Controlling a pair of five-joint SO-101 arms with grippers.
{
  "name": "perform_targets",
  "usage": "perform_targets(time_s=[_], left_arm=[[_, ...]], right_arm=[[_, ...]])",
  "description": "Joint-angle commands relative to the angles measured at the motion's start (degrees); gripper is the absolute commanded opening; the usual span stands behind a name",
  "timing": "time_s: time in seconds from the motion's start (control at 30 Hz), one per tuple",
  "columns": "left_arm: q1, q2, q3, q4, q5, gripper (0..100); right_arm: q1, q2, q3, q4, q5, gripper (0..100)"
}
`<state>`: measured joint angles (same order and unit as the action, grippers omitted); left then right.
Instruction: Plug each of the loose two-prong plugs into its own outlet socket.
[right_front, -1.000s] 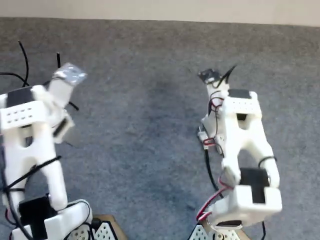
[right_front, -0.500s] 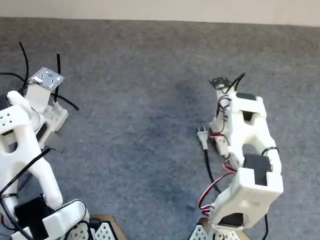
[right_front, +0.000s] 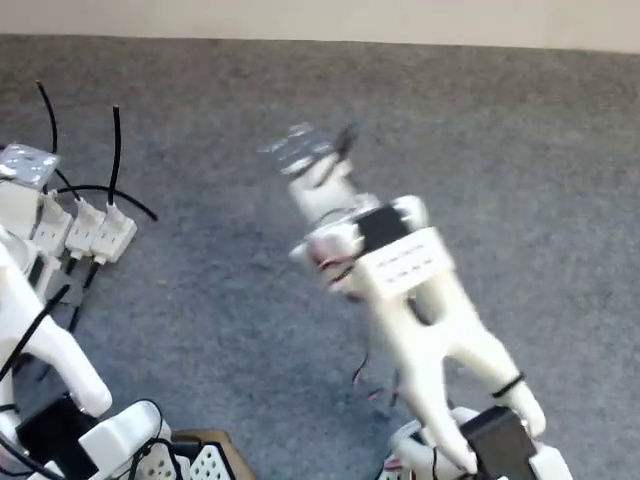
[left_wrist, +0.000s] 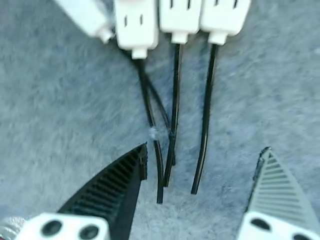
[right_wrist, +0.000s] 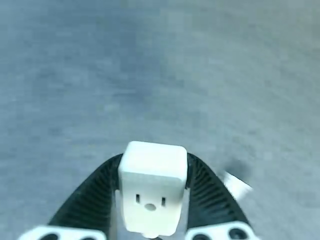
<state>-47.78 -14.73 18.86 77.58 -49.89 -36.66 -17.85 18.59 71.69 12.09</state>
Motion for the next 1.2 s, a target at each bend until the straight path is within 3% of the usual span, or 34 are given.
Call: perform_targets(time_s=[0.0, 0.3, 0.43, 0.5, 0.7, 0.83, 0.97, 1.17], left_arm=[[-2.51, -0.84, 0.13, -0.88, -0.53, 34], [-7.69, 9.45, -0.31, -5.89, -5.27, 34], [-8.22, 11.30, -0.40, -6.51, -5.27, 34], [-7.96, 11.30, -0.40, -6.33, -5.27, 34], [-6.02, 11.30, 0.22, -6.07, -5.10, 34], [-5.85, 11.30, -0.31, -5.54, -5.01, 34], [-0.48, 11.30, -0.31, 3.08, -5.01, 34], [11.56, 11.21, -0.13, 13.98, -4.92, 34]], right_arm=[[-10.68, 4.09, -1.80, -3.30, -1.67, 0.5], [-19.12, 15.34, -1.80, -15.96, -2.02, 0.5], [-20.88, 15.25, -2.51, -13.58, -1.41, 1.5], [-21.76, 14.90, -4.70, -9.36, 0.88, 6.8], [-20.97, 9.45, -10.15, -0.57, 2.11, 36.1], [-15.60, -0.31, -15.16, 6.90, 2.11, 39.2], [-4.70, -12.35, -18.51, 15.78, 3.87, 39.2], [14.11, -38.02, 2.59, 18.51, 7.30, 39.2]])
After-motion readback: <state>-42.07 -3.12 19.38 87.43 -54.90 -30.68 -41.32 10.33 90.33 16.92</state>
